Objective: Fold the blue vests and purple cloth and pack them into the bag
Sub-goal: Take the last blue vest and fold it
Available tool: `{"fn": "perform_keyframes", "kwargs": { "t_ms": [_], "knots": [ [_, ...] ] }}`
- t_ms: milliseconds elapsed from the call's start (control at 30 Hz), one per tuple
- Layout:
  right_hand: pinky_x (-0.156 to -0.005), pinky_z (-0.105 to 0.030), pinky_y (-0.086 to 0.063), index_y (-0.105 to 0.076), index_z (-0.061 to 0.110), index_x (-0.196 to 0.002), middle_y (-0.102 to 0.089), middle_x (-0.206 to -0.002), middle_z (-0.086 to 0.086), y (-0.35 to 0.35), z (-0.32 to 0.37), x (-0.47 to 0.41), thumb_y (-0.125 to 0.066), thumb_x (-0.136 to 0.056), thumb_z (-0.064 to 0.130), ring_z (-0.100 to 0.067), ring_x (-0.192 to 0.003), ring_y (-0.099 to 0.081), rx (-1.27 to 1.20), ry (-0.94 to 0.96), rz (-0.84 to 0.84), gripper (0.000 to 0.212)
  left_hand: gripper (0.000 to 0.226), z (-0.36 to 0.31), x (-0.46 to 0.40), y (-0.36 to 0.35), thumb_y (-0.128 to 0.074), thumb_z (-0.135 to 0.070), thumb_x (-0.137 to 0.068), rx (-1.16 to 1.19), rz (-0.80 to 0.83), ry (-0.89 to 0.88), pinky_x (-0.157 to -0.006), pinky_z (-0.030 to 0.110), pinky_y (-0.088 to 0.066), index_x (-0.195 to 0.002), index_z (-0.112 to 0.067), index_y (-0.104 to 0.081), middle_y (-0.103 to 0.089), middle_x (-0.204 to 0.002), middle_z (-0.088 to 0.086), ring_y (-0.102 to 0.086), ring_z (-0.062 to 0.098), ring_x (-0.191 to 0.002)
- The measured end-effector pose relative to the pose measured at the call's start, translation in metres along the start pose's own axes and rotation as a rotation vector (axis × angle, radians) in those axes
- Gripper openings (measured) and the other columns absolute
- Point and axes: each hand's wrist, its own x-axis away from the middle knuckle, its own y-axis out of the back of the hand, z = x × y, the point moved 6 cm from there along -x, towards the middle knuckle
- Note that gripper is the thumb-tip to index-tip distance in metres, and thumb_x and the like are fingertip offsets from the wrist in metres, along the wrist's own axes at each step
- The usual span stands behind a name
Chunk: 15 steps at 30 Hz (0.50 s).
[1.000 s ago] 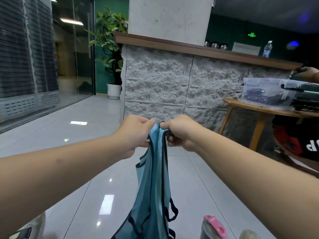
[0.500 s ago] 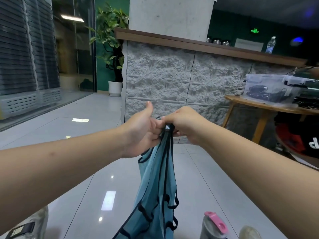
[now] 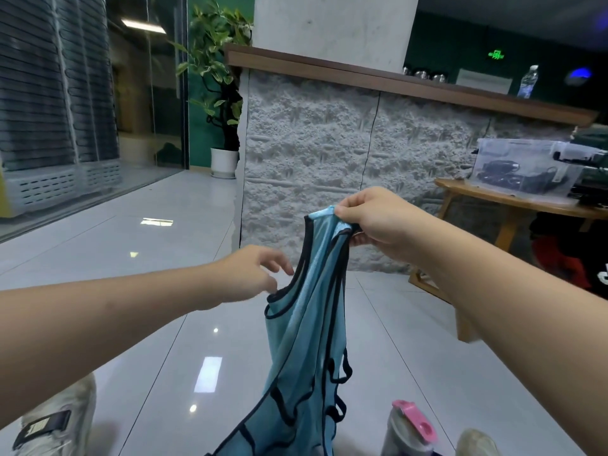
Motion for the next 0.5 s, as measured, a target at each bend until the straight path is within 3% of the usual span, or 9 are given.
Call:
{"fn": "perform_keyframes", "kwargs": {
  "t_ms": [67,167,300,400,500],
  "knots": [
    [-0.067,-0.031,-0.059,-0.068,0.004,-0.087,-0.069,-0.084,-0.012,0.000,0.002,0.000,-0.057,-0.107,0.011,-0.016,-0.070,-0.067,-0.019,0.019,-0.001,0.024,0.030,0.005,0.004,-0.011,-0.080,-0.023,-0.084,-0.083,0.115,-0.030,-0.101,0.036,-0.048,-0.102,-0.044,-0.070,-0.061,-0.130,-0.010,-0.055,0.008,-0.124],
    [-0.060,-0.028,-0.053,-0.063,0.010,-0.079,-0.066,-0.075,-0.005,-0.002,0.005,0.000,-0.056,-0.107,0.012,-0.014,-0.065,-0.063,-0.073,0.037,0.026,0.030,0.024,0.015,0.003,-0.023,-0.084,-0.039,-0.082,-0.257,0.202,-0.090,-0.108,0.036,-0.047,-0.102,-0.039,-0.071,-0.068,-0.122,-0.016,-0.059,0.005,-0.121],
    [-0.061,-0.027,-0.051,-0.058,0.013,-0.073,-0.064,-0.076,-0.005,0.000,0.009,0.000,-0.051,-0.109,0.010,-0.015,-0.066,-0.060,-0.150,0.054,0.037,0.036,0.045,0.036,-0.005,-0.031,-0.082,-0.055,-0.077,-0.581,0.205,-0.050,-0.081,0.037,-0.058,-0.095,-0.019,-0.063,-0.070,-0.095,-0.004,-0.067,0.021,-0.090],
    [-0.068,-0.033,-0.049,-0.059,0.012,-0.082,-0.061,-0.083,-0.011,0.011,-0.005,-0.011,-0.044,-0.112,0.017,-0.022,-0.074,-0.056,0.074,0.039,-0.103,0.033,0.040,0.020,-0.010,-0.011,-0.073,-0.050,-0.090,-0.737,0.052,-0.080,-0.055,0.029,-0.039,-0.083,-0.012,-0.062,-0.052,-0.066,-0.003,-0.053,0.022,-0.069],
    [-0.065,-0.034,-0.037,-0.052,0.013,-0.077,-0.051,-0.076,-0.010,0.032,-0.018,-0.022,-0.040,-0.111,0.018,-0.023,-0.070,-0.045,0.341,0.055,-0.294,0.037,0.038,-0.003,-0.012,0.021,-0.073,-0.048,-0.091,-0.706,-0.127,-0.131,-0.056,0.030,-0.036,-0.083,-0.012,-0.070,-0.050,-0.059,-0.006,-0.053,0.021,-0.063]
  ]
}}
